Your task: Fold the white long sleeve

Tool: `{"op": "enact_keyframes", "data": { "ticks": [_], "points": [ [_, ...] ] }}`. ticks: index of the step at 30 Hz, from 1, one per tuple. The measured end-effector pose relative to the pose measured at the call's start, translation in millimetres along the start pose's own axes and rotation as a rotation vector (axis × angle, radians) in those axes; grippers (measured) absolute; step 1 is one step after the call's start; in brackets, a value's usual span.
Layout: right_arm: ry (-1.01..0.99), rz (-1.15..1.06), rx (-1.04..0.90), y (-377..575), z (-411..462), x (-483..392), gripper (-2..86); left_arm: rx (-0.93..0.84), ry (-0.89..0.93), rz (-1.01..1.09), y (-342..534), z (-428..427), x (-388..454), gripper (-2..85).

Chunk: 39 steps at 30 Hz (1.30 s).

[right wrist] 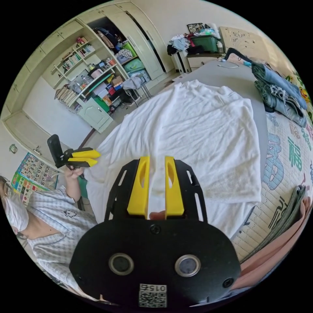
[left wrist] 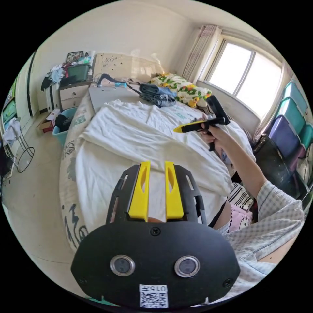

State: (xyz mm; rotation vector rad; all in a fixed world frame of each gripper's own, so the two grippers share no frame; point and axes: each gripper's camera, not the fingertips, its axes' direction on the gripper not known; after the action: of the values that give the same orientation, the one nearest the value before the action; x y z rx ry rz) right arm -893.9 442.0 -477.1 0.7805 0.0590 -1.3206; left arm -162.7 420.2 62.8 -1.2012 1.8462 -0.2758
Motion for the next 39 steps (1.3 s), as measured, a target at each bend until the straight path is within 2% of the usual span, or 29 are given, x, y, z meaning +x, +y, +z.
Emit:
{"op": "enact_keyframes", "data": {
  "ticks": [2,6,9,15,21,25,29,31,35,39],
  "points": [
    [-0.017,-0.002,0.014,-6,7,8,8.1,0.036,-0.049,-0.05,-11,-6,-24,7.0],
    [-0.09,-0.001,-0.055,-20,50,26,7.7,-0.061,-0.031,-0.064,-31,26,-45,6.8],
    [-0.001,0.002,-0.148,-17,84,37,5.5,-0.149,-0.067,-0.04,-35,53,-45,6.5],
    [0.066,0.05,-0.127,21,95,76,0.0,-0.185,-0.095,-0.072,-20,63,-53,3.5],
    [0.056,0.047,-0.054,95,88,89,4.2,-0.182,-0.097,-0.037,-4,55,-44,7.8],
    [-0.02,-0.123,0.05,202,53,42,6.6,-0.075,0.004,0.064,53,1,-24,9.0],
    [-0.038,-0.263,0.096,308,57,-17,8.3,-0.019,0.122,0.128,128,-22,-9,8.7],
    [-0.065,-0.328,0.128,370,80,-49,8.5,-0.015,0.087,0.143,151,-19,-1,8.7],
    [-0.075,-0.445,0.134,429,139,-101,9.5,0.006,0.03,0.097,181,-14,-1,8.7],
    [0.01,-0.54,0.104,461,216,-143,10.7,0.169,0.018,-0.023,195,-42,-25,8.7]
  ]
}}
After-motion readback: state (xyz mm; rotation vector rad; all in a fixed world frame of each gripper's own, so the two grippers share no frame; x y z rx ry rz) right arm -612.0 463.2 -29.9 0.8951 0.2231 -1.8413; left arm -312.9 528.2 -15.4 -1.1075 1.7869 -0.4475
